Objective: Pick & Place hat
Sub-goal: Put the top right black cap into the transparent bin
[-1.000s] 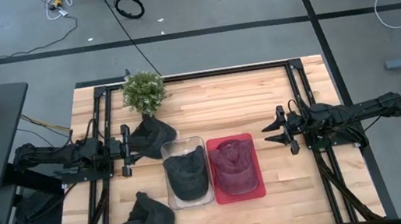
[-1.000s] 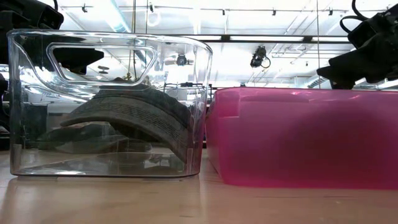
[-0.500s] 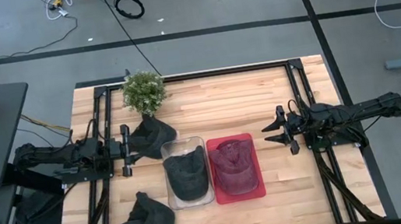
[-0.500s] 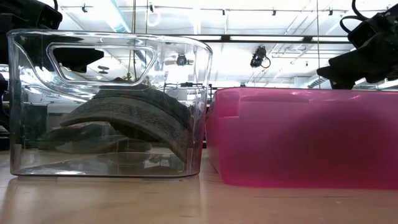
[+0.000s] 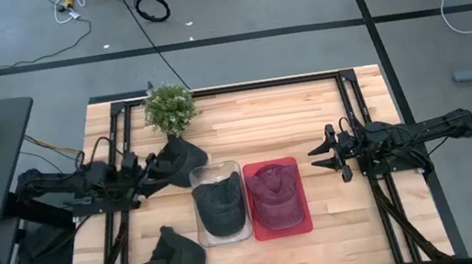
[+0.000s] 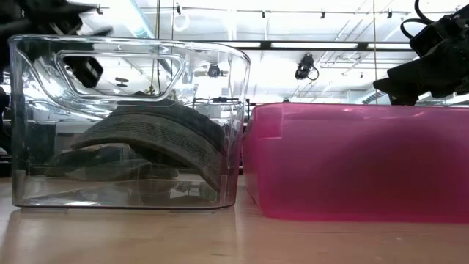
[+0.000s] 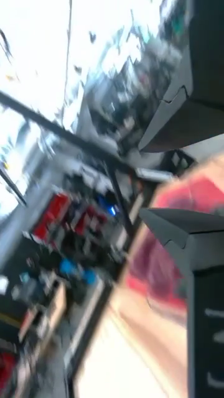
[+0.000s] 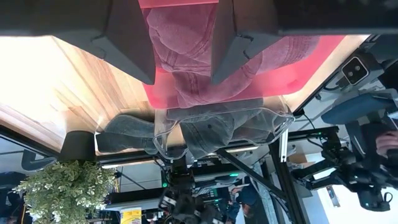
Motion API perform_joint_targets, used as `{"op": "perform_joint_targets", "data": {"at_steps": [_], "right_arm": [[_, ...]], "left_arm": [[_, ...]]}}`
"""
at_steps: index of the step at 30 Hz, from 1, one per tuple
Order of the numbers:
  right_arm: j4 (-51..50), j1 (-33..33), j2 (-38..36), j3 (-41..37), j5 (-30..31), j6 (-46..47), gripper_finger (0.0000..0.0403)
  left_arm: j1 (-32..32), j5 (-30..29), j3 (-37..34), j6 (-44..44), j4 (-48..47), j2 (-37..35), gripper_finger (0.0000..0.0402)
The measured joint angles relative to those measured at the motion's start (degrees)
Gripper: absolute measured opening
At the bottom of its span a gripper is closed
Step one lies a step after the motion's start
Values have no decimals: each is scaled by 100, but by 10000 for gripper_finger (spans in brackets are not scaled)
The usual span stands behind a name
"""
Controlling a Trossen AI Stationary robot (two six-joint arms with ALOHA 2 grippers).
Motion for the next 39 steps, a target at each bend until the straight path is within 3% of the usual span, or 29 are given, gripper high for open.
{"op": "perform_joint_targets", "data": {"at_steps": [5, 11, 18, 24, 30, 39], "right_arm": [[0, 1, 0, 2, 0, 0, 160], [0, 1, 0, 2, 0, 0, 160], [0, 1, 0, 2, 0, 0, 160], [0, 1, 0, 2, 0, 0, 160], [1, 1, 1, 2, 0, 0, 160], [0, 1, 0, 2, 0, 0, 160]], "left_arm": [[-211, 377, 0, -103, 846, 0, 161], [-828, 387, 0, 174, 1687, 158, 161], [-1515, 385, 6, 727, 3017, 888, 161], [-2050, 566, 652, 1429, 3067, 1745, 161], [-2563, 605, 1936, 2255, 1983, 3163, 161], [-2848, -727, 4643, 2105, -1962, 5612, 161]]}}
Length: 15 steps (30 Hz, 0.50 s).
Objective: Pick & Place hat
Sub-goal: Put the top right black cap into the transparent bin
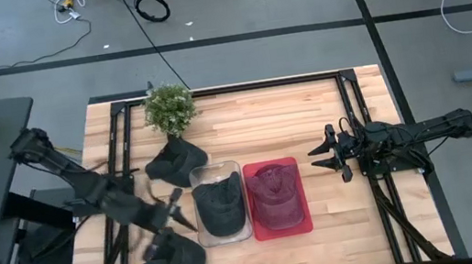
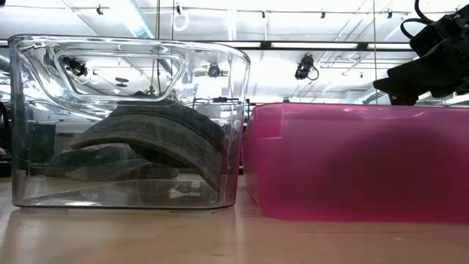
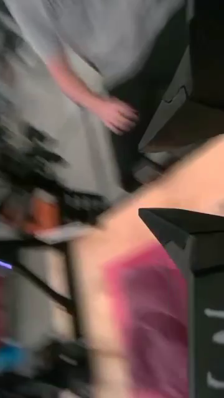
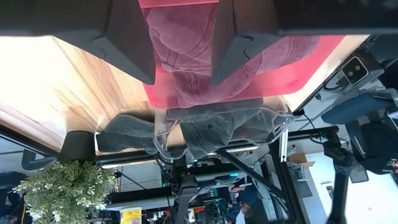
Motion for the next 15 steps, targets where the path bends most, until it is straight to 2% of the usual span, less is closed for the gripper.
{"op": "perform_joint_targets", "data": {"at_steps": [3, 7, 15], "right_arm": [[2, 0, 0, 0, 0, 0, 160], [0, 0, 1, 0, 1, 0, 160], [4, 0, 1, 0, 0, 0, 160]], "left_arm": [[128, -409, 684, -401, -1134, 714, 161], [439, -495, 1264, -889, -2029, 1459, 161], [1220, -487, 1532, -1749, -3256, 2219, 161]]}}
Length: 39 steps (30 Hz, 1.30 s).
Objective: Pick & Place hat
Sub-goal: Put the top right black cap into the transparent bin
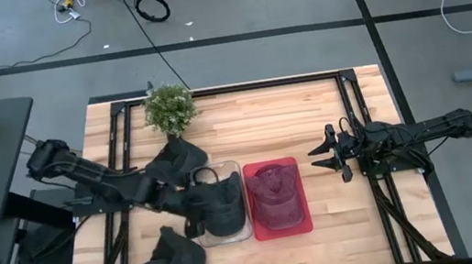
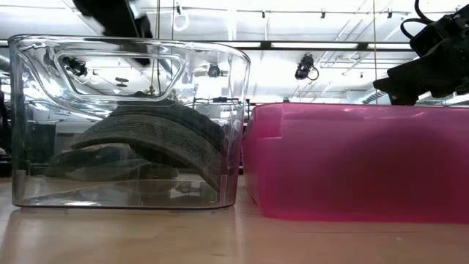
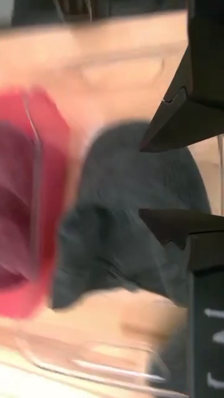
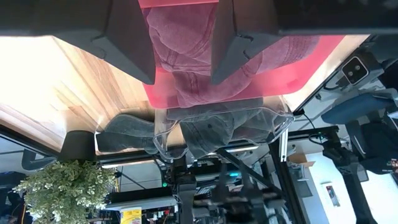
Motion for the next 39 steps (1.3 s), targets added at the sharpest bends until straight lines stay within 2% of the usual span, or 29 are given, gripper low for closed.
{"op": "perform_joint_targets", "data": {"at_steps": [5, 10, 15, 21, 30, 35, 39], "right_arm": [[0, -1, 0, 0, 2, 0, 160], [2, 0, 0, 0, 2, 0, 160], [2, 0, -1, 0, 2, 0, 160], [2, 0, -1, 0, 2, 0, 160], [4, -1, 0, 0, 2, 0, 160], [4, 0, 1, 0, 2, 0, 160], [4, 0, 0, 0, 2, 0, 160]], "left_arm": [[262, 149, 0, -389, -311, 389, 161], [390, 185, 2, -423, -367, 900, 161], [448, 471, 9, -419, -334, 1487, 161], [448, 448, 33, -419, -283, 1985, 161], [430, 370, -7, -315, -95, 1925, 161], [487, 492, -15, -292, -145, 1683, 161], [511, 826, -17, -397, -207, 1395, 161]]}}
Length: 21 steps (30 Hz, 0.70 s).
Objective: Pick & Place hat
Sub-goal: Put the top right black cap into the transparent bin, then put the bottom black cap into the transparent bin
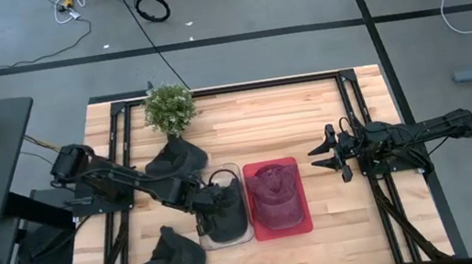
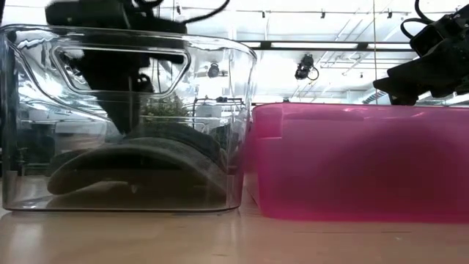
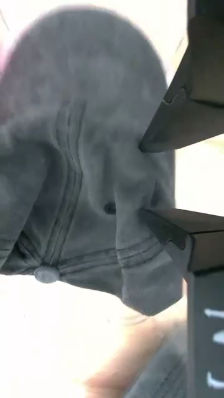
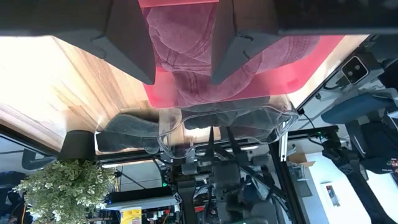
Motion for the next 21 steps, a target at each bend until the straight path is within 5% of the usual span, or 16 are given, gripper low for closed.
{"op": "perform_joint_targets", "data": {"at_steps": [14, 21], "right_arm": [[11, -1, 0, 0, 4, 0, 160], [11, -1, 0, 0, -2, 0, 160]], "left_arm": [[-735, 293, 7, -1391, -15, -1242, 161], [-1648, 294, 11, -1281, 976, -1368, 161]]}}
